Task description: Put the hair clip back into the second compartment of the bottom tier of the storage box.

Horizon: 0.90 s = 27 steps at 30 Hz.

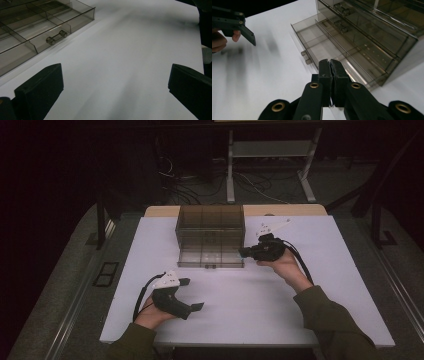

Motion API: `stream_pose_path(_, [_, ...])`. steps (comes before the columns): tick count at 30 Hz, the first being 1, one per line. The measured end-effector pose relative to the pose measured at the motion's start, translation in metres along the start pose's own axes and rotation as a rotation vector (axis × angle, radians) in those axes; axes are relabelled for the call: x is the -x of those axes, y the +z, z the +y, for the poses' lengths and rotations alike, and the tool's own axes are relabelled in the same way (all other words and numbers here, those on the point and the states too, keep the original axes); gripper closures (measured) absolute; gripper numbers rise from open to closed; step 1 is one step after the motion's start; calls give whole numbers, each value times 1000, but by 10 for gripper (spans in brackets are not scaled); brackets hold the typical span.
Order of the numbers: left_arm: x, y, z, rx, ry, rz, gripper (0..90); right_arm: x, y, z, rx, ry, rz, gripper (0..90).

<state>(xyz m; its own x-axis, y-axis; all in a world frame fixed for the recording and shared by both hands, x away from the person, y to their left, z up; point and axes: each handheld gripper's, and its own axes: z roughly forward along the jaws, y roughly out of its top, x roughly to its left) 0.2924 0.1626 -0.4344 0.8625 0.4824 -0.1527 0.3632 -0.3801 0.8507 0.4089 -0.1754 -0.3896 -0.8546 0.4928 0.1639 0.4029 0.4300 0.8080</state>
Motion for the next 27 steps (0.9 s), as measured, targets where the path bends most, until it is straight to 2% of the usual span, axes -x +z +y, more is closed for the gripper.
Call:
stream_pose_path(14, [0,-1,0,11,-4,-4,0,0,29,12,-10,8,14,864])
stream_pose_path(27, [0,-2,0,17,-9,-7,0,2,54,21,-39,10,5,864])
